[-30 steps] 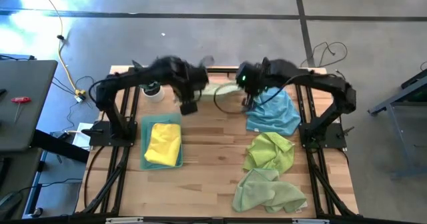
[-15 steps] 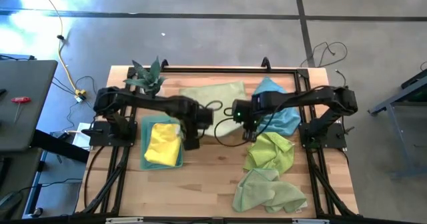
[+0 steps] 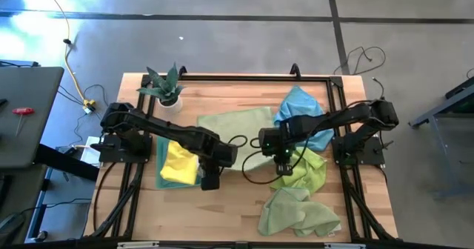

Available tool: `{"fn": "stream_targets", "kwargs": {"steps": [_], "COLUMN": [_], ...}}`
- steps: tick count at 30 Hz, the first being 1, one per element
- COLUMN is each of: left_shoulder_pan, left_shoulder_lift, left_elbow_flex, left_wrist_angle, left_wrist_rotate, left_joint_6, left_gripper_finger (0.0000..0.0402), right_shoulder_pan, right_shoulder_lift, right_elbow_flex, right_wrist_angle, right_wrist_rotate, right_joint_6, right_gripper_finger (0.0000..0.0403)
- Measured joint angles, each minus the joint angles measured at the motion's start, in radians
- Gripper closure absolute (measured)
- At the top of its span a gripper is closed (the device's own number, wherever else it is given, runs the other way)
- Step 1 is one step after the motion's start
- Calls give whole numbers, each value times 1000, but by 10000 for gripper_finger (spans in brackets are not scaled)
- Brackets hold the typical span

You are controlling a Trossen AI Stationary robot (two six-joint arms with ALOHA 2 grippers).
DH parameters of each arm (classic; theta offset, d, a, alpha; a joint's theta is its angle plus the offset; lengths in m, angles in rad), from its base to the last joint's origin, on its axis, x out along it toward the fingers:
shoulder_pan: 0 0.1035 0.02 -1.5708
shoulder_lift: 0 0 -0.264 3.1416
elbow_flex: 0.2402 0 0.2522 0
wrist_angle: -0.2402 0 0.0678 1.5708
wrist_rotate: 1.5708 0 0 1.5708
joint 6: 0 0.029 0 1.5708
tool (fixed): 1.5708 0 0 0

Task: Fold microfiber towels
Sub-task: Fold the top green microfiber towel

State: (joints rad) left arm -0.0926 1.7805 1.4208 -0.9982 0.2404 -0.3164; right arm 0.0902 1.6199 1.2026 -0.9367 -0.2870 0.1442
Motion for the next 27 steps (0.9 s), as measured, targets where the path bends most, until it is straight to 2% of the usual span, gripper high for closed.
{"fn": "stream_targets", "kwargs": {"steps": [8,14,19,27], "left_shoulder_pan": [60,131,202,313], "left_shoulder_lift": [0,0,0,0], "left_elbow_flex": [-5,-83,-137,-137], "left_wrist_angle": [11,0,14,23], "left_wrist_rotate": [-67,-100,-141,-181], "left_joint_6": [5,30,56,176], "left_gripper_finger": [402,402,402,402], "right_shoulder_pan": [-61,-136,-215,-333], "right_shoulder_lift": [0,0,0,51], "right_elbow_flex": [0,0,0,0], "right_wrist_angle": [0,0,39,145], "right_wrist_rotate": [70,136,147,145], "right_joint_6": [-104,-223,-330,-423], "right_gripper_finger": [403,402,402,402]}}
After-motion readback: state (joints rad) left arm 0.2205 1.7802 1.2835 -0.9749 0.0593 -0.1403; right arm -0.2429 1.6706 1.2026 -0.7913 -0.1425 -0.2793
